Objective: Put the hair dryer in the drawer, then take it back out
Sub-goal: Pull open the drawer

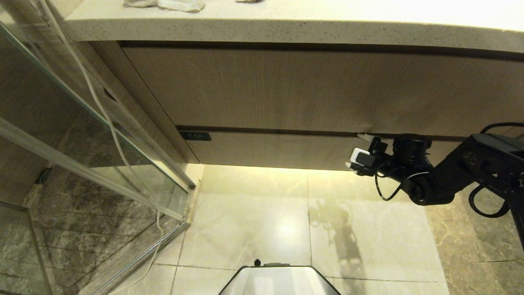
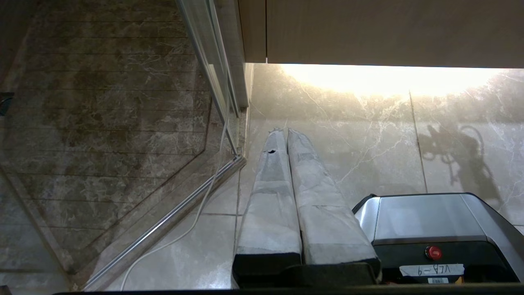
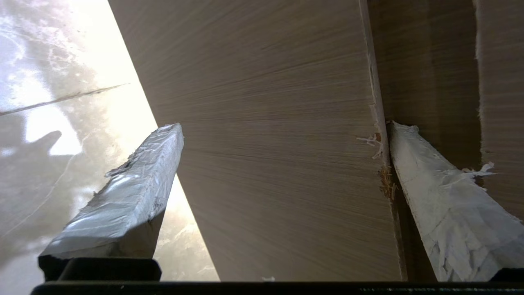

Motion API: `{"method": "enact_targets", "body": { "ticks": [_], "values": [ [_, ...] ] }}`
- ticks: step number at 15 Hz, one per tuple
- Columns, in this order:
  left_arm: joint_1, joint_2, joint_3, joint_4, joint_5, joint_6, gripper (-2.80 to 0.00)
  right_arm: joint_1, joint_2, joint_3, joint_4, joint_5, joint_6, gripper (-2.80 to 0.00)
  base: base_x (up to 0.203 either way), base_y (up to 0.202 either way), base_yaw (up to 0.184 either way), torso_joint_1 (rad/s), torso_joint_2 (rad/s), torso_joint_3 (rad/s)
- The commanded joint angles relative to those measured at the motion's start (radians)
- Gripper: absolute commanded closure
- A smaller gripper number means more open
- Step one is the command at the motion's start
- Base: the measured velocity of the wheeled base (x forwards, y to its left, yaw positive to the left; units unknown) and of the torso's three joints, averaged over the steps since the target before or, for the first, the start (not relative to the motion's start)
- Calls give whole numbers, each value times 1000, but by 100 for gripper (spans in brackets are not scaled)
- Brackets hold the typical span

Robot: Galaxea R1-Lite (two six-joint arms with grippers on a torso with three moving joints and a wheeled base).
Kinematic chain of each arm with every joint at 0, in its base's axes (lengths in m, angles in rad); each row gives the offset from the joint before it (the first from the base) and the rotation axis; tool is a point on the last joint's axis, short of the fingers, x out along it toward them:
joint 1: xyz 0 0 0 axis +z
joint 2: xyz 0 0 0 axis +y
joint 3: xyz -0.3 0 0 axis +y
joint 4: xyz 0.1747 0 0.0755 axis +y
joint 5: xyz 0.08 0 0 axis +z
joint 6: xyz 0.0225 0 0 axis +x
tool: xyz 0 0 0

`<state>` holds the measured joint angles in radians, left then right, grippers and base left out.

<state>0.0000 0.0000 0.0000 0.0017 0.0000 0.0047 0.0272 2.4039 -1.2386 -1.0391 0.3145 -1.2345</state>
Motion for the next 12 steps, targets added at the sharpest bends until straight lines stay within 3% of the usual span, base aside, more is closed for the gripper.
{"method": "enact_targets", "body": {
  "ticks": [1,7,12],
  "values": [
    [0,0,1,0,0,0,0,-3,40,-29,-5,2,-6,-280,0,0,0,0,0,0],
    [0,0,2,0,0,0,0,-18,55,-32,11,3,6,-280,0,0,0,0,0,0],
    [0,0,2,0,0,0,0,-16,4,-24,169,-12,39,-280,0,0,0,0,0,0]
  ]
}}
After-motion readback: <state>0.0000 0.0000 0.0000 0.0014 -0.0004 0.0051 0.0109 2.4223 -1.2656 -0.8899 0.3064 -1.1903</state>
